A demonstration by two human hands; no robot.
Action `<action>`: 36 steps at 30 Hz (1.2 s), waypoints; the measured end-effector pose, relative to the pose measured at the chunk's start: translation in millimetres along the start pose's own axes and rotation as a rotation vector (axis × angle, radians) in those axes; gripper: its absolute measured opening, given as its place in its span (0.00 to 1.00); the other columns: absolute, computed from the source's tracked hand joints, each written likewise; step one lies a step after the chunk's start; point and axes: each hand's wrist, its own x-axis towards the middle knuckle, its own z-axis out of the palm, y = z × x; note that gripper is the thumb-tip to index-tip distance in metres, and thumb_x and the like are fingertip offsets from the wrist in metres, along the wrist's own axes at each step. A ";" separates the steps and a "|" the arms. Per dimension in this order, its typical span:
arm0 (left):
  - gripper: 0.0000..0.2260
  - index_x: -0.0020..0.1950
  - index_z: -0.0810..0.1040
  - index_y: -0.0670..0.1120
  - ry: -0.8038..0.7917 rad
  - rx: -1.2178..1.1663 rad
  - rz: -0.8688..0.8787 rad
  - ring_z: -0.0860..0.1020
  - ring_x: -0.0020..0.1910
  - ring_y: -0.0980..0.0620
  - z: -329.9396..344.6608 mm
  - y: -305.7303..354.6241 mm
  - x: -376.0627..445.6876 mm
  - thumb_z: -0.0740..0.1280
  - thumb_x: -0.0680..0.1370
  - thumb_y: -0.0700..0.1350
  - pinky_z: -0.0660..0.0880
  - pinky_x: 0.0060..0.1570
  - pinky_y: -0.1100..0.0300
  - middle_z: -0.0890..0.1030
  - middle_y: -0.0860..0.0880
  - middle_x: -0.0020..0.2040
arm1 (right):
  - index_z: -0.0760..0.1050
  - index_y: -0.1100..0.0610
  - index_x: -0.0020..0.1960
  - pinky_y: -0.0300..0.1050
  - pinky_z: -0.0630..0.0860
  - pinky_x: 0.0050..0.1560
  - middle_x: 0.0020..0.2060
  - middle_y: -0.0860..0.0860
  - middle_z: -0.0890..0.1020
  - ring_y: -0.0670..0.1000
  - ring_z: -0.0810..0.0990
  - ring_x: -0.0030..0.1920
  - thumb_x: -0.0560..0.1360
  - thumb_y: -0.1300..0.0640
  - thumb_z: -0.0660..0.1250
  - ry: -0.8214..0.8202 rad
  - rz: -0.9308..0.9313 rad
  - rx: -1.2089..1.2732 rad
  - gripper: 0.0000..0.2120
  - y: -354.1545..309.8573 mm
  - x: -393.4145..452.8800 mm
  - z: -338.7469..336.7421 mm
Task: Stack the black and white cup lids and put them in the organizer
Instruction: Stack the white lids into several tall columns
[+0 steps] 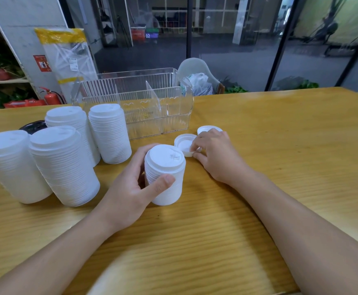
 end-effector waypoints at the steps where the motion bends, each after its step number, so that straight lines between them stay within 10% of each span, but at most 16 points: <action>1: 0.30 0.79 0.71 0.56 0.001 0.001 0.000 0.79 0.71 0.55 0.0 0.0 0.2 0.75 0.79 0.58 0.77 0.66 0.64 0.81 0.57 0.71 | 0.85 0.50 0.51 0.53 0.66 0.65 0.51 0.43 0.83 0.52 0.76 0.57 0.80 0.55 0.76 0.005 0.005 0.022 0.02 -0.9 -0.9 -0.3; 8: 0.30 0.79 0.71 0.54 0.001 -0.008 0.006 0.79 0.71 0.53 -0.6 -0.8 0.9 0.75 0.79 0.58 0.77 0.65 0.64 0.82 0.55 0.70 | 0.82 0.49 0.45 0.48 0.75 0.57 0.46 0.45 0.85 0.50 0.81 0.52 0.76 0.51 0.80 0.065 0.246 0.527 0.08 -5.6 -6.7 -10.1; 17: 0.28 0.78 0.72 0.56 -0.024 -0.050 0.002 0.80 0.71 0.52 -0.7 0.4 0.6 0.75 0.80 0.55 0.77 0.65 0.62 0.83 0.54 0.70 | 0.77 0.57 0.65 0.64 0.85 0.60 0.48 0.62 0.85 0.59 0.85 0.48 0.84 0.61 0.72 0.112 0.487 1.215 0.11 -15.9 -5.0 -28.9; 36: 0.31 0.80 0.71 0.56 -0.077 -0.055 0.003 0.79 0.72 0.50 -1.4 -0.7 0.9 0.75 0.79 0.60 0.77 0.66 0.59 0.82 0.53 0.72 | 0.78 0.58 0.72 0.53 0.82 0.66 0.62 0.54 0.88 0.53 0.86 0.63 0.78 0.64 0.78 -0.038 0.338 1.193 0.24 -31.6 -11.3 -33.2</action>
